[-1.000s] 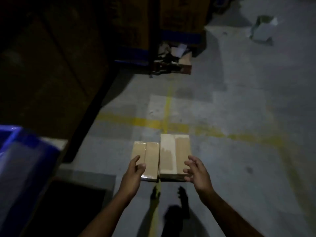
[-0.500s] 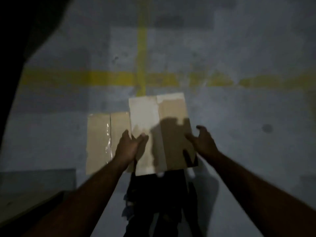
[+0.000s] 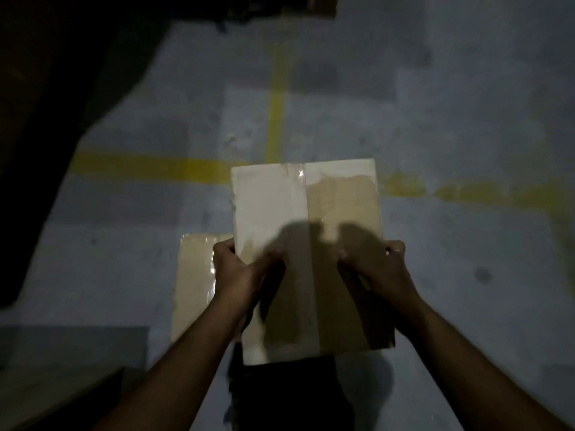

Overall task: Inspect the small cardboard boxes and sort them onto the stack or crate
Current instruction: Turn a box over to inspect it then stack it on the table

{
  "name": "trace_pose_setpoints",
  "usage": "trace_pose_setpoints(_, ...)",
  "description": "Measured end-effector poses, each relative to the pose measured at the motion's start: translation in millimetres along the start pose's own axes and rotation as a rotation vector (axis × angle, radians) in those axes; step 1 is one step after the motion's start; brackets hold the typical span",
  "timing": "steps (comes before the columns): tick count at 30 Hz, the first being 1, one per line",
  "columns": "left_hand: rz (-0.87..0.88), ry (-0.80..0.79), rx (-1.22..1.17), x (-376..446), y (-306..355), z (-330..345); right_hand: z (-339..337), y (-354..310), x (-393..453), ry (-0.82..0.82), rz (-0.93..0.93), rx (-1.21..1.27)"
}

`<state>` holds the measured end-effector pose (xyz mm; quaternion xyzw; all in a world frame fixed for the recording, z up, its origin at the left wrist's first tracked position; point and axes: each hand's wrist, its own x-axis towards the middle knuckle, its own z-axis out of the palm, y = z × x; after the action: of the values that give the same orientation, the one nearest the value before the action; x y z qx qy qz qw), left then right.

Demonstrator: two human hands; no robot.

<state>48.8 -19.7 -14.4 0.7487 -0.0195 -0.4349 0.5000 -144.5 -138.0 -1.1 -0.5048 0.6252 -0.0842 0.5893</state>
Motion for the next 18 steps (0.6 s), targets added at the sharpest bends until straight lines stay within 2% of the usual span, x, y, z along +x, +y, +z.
trace_pose_setpoints(3, 0.181, 0.01, 0.06, -52, 94, -19, -28, -84, -52, 0.028, -0.134, 0.027)
trace_pose_setpoints(7, 0.404, -0.055, 0.033, -145, 221, -57, -58, -208, -152, 0.097, -0.344, 0.145)
trace_pose_setpoints(10, 0.618, 0.062, 0.141, -219, 300, -96, -73, -281, -230, 0.101, -0.45, 0.199)
trace_pose_setpoints(14, 0.722, 0.163, 0.088, -316, 364, -156, -68, -348, -329, 0.026, -0.591, 0.241)
trace_pose_setpoints(18, 0.817, 0.171, -0.027, -394, 386, -224, -43, -386, -413, -0.058, -0.747, 0.173)
